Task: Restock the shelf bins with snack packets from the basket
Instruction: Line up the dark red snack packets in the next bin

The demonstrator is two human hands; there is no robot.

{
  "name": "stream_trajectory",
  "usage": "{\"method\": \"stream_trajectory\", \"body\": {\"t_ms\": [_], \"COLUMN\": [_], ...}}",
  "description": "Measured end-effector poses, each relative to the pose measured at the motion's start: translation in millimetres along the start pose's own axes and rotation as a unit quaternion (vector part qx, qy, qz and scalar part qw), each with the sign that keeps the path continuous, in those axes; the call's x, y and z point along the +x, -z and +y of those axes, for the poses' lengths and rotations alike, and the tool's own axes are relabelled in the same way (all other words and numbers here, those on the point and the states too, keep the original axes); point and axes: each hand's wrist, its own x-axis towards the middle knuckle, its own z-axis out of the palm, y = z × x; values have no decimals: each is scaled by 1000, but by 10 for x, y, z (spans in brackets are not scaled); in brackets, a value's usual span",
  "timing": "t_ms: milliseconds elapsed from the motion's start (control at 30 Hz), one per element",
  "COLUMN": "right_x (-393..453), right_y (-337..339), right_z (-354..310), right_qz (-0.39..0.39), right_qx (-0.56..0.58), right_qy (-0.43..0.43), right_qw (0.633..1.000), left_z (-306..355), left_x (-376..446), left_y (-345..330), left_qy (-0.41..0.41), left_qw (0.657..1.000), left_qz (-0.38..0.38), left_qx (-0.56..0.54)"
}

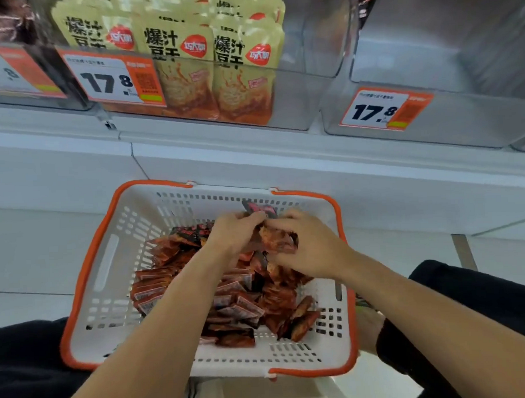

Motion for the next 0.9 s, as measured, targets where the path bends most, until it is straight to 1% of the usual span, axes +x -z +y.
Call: {"method": "stream_trajectory", "body": {"t_ms": [67, 133, 167, 200, 267, 300, 333, 367, 400, 500, 533, 600, 667, 700, 733, 767, 833, 900], "right_x": [-72, -206, -278, -348, -445, -470, -482, -481, -469, -410, -397, -417, -481, -509, -533, -541, -533, -503], "right_y": [383, 780, 950, 1093, 1296, 1379, 1452, 1522, 1596, 1810, 1883, 2023, 2134, 2182, 2226, 2265, 2369, 2484], "right_z": [-25, -58, -69, -80, -102, -115, -138, -167, -204, -313, -354, -401, -423, -438, -446, -445, -447, -394], "right_qz": [-37, -51, -30, 11, 110, 141, 151, 144, 130, 93, 89, 62, -1, -16, -12, 12, 91, 195], "right_qx": [-84, -132, -134, -127, -64, -16, 41, 82, 92, 17, 12, 52, 115, 135, 148, 161, 175, 166], "right_qy": [-2, -36, -49, -55, -75, -92, -109, -120, -118, -88, -83, -78, -69, -57, -40, -23, 1, 19], "right_qw": [996, 989, 989, 990, 989, 986, 982, 979, 980, 992, 993, 994, 991, 989, 988, 987, 980, 967], "left_z": [193, 347, 425, 497, 628, 682, 729, 762, 791, 917, 964, 1064, 1179, 1249, 1324, 1413, 1614, 1816], "left_x": [-30, -48, -71, -107, -189, -246, -306, -335, -360, -514, -571, -659, -713, -743, -767, -792, -815, -762], "left_y": [-64, -109, -143, -191, -311, -365, -414, -454, -487, -577, -608, -663, -728, -771, -822, -879, -976, -1024], "left_qy": [-15, -34, -52, -71, -115, -143, -169, -191, -212, -269, -293, -337, -364, -379, -395, -411, -468, -527], "left_qw": [997, 987, 982, 977, 966, 961, 957, 955, 953, 949, 945, 933, 924, 919, 915, 909, 883, 847], "left_qz": [-78, -146, -167, -185, -213, -215, -210, -200, -189, -158, -145, -123, -114, -106, -88, -63, -2, 53], "left_qx": [21, 56, 71, 80, 92, 102, 110, 109, 105, 44, 27, 17, 4, -2, -1, 4, 37, 41]}}
